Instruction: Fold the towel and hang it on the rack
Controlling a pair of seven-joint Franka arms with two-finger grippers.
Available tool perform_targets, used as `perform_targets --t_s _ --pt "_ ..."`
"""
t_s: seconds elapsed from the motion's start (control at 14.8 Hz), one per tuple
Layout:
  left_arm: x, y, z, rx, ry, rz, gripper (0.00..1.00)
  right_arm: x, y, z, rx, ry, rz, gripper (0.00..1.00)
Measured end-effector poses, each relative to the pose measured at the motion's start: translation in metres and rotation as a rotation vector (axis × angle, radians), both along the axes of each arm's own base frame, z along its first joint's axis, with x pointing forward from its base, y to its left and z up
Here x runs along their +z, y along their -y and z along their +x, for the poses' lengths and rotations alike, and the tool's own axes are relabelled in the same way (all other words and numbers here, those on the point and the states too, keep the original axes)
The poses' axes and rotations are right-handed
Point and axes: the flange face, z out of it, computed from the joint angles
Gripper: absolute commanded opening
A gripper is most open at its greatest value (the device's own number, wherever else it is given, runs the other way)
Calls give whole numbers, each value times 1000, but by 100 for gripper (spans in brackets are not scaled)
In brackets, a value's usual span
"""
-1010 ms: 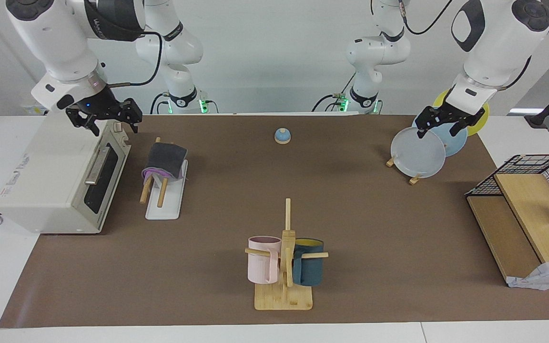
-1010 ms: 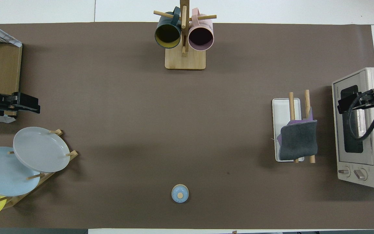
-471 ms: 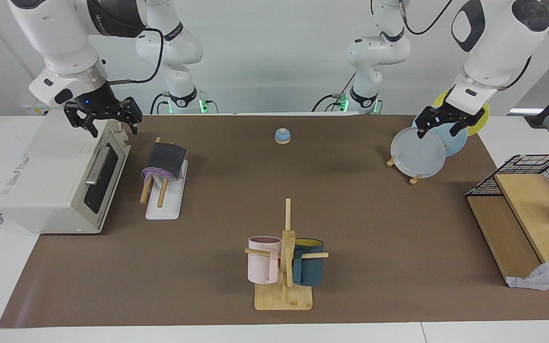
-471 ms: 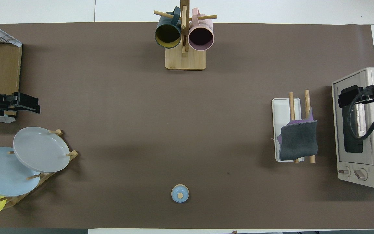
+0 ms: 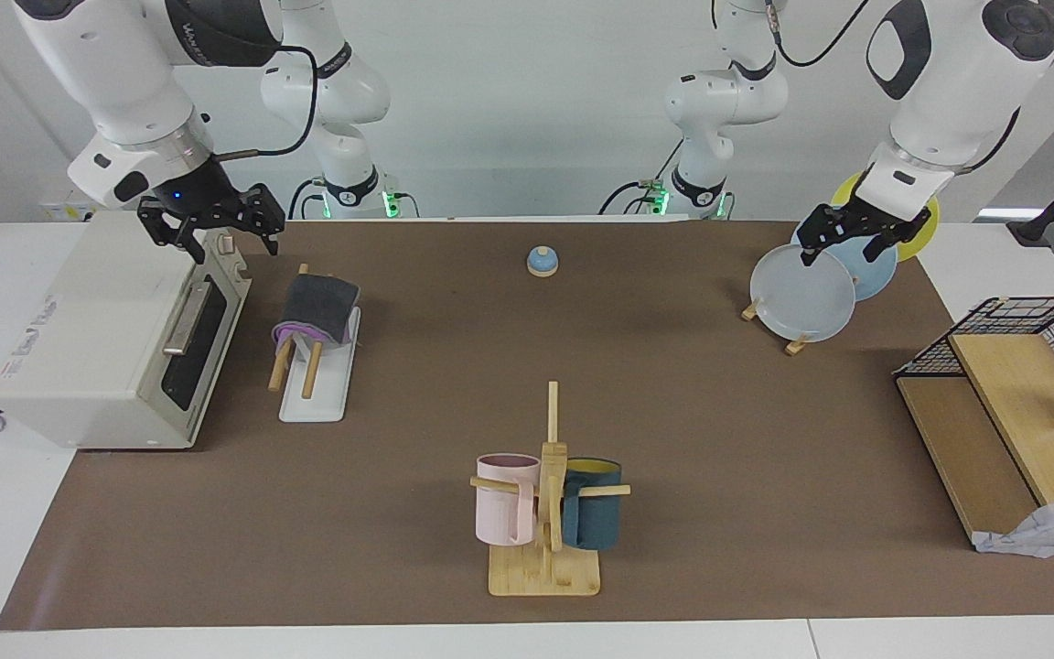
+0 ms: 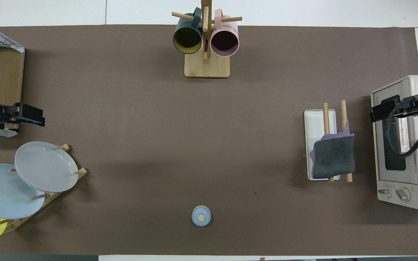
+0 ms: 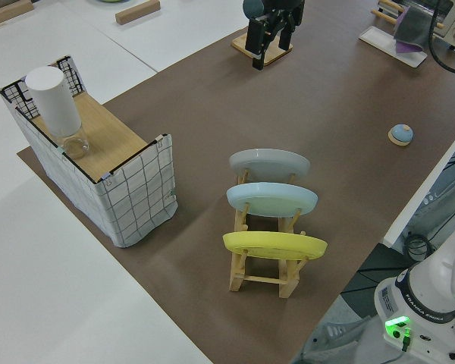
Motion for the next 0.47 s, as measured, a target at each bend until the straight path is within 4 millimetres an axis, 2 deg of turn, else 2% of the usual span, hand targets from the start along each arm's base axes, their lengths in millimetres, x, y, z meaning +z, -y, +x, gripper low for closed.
perform_targets --t_s 0.47 --pt "0 0 0 0 0 0 100 0 0 -5 1 -38 -4 100"
